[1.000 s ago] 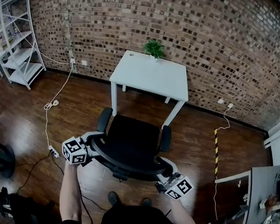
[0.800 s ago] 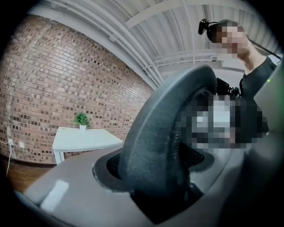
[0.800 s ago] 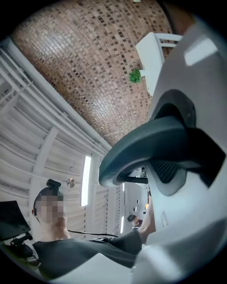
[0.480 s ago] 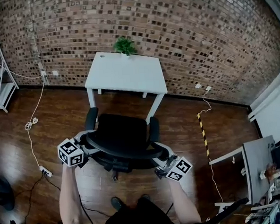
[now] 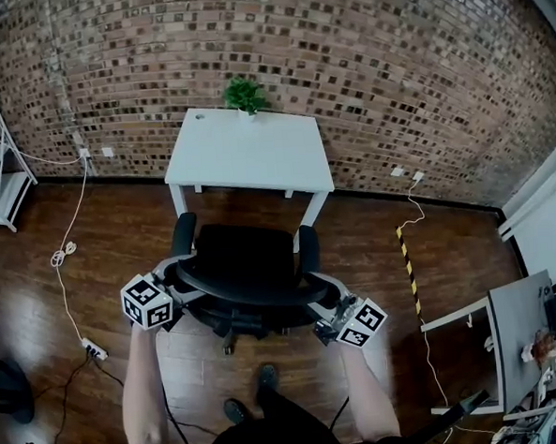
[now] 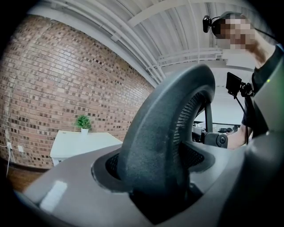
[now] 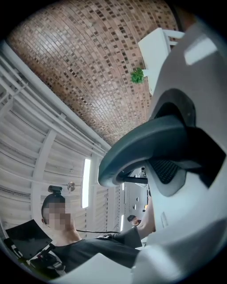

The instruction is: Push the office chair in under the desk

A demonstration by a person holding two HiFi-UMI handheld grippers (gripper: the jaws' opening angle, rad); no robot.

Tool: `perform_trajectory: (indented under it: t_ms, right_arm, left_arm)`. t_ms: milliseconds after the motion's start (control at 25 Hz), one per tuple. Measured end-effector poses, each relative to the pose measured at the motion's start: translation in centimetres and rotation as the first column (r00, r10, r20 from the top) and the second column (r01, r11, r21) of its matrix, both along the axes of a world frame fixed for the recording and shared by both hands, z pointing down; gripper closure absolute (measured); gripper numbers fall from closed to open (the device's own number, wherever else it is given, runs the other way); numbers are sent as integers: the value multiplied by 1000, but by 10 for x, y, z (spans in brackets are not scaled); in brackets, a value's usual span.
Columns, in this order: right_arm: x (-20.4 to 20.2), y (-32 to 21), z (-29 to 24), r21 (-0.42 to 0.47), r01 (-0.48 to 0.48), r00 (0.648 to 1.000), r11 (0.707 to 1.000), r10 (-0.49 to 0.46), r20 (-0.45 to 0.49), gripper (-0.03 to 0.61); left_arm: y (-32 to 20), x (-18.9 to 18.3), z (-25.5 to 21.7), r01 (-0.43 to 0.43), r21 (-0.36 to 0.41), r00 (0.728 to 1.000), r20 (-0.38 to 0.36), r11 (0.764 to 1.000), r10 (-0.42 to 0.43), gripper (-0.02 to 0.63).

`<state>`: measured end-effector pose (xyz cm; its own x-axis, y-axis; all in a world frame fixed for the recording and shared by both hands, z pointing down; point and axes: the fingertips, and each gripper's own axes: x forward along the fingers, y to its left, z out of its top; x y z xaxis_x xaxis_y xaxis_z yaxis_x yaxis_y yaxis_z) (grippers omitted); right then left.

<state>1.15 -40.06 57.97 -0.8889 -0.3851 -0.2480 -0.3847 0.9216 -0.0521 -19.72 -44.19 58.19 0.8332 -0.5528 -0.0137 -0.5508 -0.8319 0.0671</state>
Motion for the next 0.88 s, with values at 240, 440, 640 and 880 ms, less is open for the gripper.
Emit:
perform_trajectory:
  t_ms: [240, 440, 640, 880]
  right_arm:
    - [14, -47, 7, 8, 36, 999, 999, -36, -5, 391]
    - [35, -90, 12, 15, 64, 998, 998, -64, -1, 390]
    - [38, -135, 13, 17, 63, 998, 998, -63, 13, 390]
    - [31, -189, 26, 9, 67, 998, 998, -67, 2, 386]
  left_arm:
    - [-41, 13, 10, 36, -17, 999, -20, 999, -36, 66]
    - [-81, 32, 21, 71, -20, 997, -20, 997, -71, 67]
    - [-128, 36, 29, 64, -30, 998, -9, 997, -64, 66]
    - [-177, 30, 37, 60, -26, 998, -6, 998, -60, 69]
